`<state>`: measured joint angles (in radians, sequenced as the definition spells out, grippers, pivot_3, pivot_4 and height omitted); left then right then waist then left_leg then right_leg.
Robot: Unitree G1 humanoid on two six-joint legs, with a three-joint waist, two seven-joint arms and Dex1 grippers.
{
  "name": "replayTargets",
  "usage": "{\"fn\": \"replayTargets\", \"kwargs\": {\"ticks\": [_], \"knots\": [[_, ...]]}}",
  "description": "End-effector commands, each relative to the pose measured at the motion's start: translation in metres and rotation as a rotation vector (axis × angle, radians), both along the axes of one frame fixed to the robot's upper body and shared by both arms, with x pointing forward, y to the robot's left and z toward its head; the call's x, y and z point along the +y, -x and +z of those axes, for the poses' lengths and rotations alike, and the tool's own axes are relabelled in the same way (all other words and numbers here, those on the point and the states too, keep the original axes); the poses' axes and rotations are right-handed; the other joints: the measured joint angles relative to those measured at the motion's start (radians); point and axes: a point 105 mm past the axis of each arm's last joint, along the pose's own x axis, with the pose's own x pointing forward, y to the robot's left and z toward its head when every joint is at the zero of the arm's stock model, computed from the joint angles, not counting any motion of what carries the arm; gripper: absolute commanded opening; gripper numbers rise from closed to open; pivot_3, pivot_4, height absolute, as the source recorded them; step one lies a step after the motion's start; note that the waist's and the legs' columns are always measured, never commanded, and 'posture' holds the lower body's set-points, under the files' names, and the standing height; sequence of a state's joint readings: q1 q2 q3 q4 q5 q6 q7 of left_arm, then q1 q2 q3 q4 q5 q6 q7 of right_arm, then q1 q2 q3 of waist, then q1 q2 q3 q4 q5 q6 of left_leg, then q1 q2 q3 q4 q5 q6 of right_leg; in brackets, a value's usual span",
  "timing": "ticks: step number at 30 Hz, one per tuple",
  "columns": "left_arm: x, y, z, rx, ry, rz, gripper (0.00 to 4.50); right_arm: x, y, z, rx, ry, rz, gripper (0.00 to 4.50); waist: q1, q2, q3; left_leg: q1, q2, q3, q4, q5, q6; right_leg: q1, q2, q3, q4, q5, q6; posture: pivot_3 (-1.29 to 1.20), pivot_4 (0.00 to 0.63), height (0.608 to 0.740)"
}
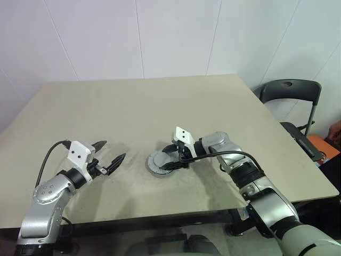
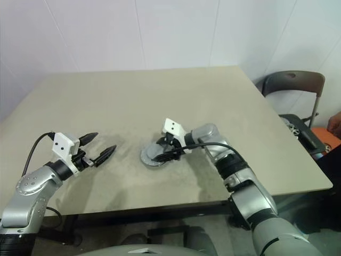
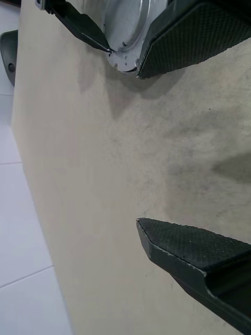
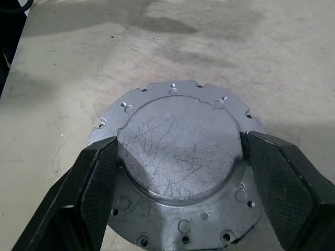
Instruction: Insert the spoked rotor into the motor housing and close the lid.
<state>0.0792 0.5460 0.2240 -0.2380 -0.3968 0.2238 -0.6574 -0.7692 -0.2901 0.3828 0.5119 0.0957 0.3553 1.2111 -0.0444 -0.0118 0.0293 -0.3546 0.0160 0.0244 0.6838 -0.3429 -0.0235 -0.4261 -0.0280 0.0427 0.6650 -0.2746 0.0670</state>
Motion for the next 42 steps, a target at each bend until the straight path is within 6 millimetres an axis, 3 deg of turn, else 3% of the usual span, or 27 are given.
{"fn": "replayTargets", "kwargs": {"ticks": [1, 34, 42], "knots": [[0.004, 0.0, 0.012, -0.056, -0.003, 0.006, 4.5, 0.006, -0.006, 0.017, -0.062, -0.024, 0.014, 3.47, 0.0, 0.0, 0.0, 0.0, 0.0, 0.0, 0.0, 0.0, 0.0, 0.0, 0.0, 0.0, 0.0, 0.0, 0.0, 0.0, 0.0, 0.74], [0.001, -0.002, 0.014, -0.061, -0.004, -0.013, 4.5, -0.003, -0.001, 0.003, -0.054, 0.005, 0.045, 3.47, 0.0, 0.0, 0.0, 0.0, 0.0, 0.0, 0.0, 0.0, 0.0, 0.0, 0.0, 0.0, 0.0, 0.0, 0.0, 0.0, 0.0, 0.74], [-0.004, -0.001, 0.013, -0.058, 0.004, -0.023, 4.5, 0.001, -0.009, -0.002, -0.053, 0.034, 0.017, 3.47, 0.0, 0.0, 0.0, 0.002, 0.0, 0.0, 0.0, 0.0, 0.0, 0.001, 0.0, 0.0, 0.001, 0.0, 0.0, 0.0, 0.0, 0.74]]}}
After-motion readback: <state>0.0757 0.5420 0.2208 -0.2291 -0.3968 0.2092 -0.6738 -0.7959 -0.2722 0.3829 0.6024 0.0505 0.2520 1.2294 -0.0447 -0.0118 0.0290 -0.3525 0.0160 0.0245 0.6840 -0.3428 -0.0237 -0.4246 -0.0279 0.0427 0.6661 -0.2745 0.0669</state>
